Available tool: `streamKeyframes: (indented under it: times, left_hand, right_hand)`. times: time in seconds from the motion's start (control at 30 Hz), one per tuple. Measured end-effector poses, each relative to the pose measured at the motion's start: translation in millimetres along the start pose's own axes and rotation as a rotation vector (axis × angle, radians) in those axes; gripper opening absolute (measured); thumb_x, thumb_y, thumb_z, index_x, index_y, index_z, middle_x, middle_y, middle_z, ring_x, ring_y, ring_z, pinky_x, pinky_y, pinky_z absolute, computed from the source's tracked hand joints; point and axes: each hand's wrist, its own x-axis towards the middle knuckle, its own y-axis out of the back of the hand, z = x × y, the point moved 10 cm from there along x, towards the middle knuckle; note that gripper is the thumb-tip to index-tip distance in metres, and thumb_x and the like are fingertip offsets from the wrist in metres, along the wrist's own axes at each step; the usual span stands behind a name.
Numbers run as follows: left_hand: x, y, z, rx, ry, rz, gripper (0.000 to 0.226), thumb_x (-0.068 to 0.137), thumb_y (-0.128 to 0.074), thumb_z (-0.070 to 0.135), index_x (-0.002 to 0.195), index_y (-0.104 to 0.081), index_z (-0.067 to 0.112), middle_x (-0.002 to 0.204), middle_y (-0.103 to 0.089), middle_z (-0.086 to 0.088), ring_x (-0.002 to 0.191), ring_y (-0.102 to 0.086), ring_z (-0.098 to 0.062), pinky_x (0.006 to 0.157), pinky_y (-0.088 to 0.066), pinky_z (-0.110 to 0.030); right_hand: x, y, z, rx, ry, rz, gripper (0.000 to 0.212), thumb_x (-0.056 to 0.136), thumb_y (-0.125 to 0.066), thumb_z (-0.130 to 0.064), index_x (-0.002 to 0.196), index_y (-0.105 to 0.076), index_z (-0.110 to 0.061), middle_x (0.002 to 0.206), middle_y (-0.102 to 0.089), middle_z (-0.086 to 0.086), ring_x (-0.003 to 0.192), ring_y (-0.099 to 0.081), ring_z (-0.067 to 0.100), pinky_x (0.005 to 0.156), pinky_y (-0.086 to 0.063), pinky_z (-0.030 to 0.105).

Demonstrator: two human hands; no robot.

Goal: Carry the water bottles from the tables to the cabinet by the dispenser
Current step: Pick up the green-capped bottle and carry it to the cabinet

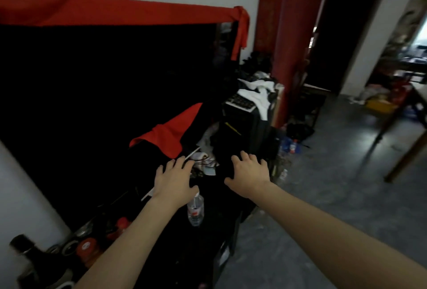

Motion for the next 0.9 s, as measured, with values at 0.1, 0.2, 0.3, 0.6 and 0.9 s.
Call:
streamKeyframes:
  times: [0.1,0.2,0.3,0.6,0.9]
  left_hand:
    - [1,4,49,0.014,-0.099,0.006,0.073,0.094,-0.056,0.052,0.155,-0.025,0.028,0.163,-0.026,0.001,0.149,-0.028,-0.026,0.118,-0.026,-0.046]
    - [0,9,103,-0.003,-0.193,0.028,0.07,0.092,-0.056,0.052,0.153,-0.03,0.028,0.161,-0.029,0.002,0.147,-0.03,-0.025,0.117,-0.029,-0.045]
    - [-2,10,163,-0.003,-0.278,0.02,0.071,0.092,-0.057,0.052,0.154,-0.03,0.029,0.164,-0.025,0.001,0.15,-0.026,-0.026,0.118,-0.026,-0.047]
    - [-36,5,369,-0.012,-0.536,-0.078,0.075,0.094,-0.054,0.053,0.158,-0.022,0.03,0.17,-0.008,-0.001,0.156,-0.01,-0.026,0.124,-0.016,-0.05]
    - [-86,-11,548,0.027,-0.656,-0.058,0.079,0.088,-0.056,0.058,0.156,-0.026,0.029,0.167,-0.017,-0.003,0.154,-0.014,-0.028,0.123,-0.016,-0.052]
  right_hand:
    - [-22,11,46,0.014,-0.088,0.026,0.073,0.09,-0.055,-0.056,0.15,-0.033,-0.021,0.156,-0.031,0.01,0.143,-0.029,0.034,0.115,-0.027,0.055]
    - [-50,18,96,0.035,-0.178,0.051,0.071,0.088,-0.057,-0.056,0.147,-0.037,-0.022,0.153,-0.035,0.008,0.14,-0.033,0.033,0.112,-0.029,0.054]
    - [-80,22,149,0.056,-0.267,0.07,0.069,0.085,-0.057,-0.056,0.143,-0.04,-0.022,0.148,-0.039,0.007,0.137,-0.036,0.032,0.109,-0.031,0.053]
    - [-192,34,325,0.087,-0.512,0.103,0.073,0.089,-0.055,-0.059,0.149,-0.035,-0.022,0.155,-0.033,0.007,0.141,-0.033,0.031,0.112,-0.03,0.054]
    - [-306,20,471,0.153,-0.722,0.123,0.074,0.086,-0.054,-0.059,0.148,-0.036,-0.023,0.154,-0.035,0.005,0.14,-0.034,0.029,0.112,-0.032,0.053]
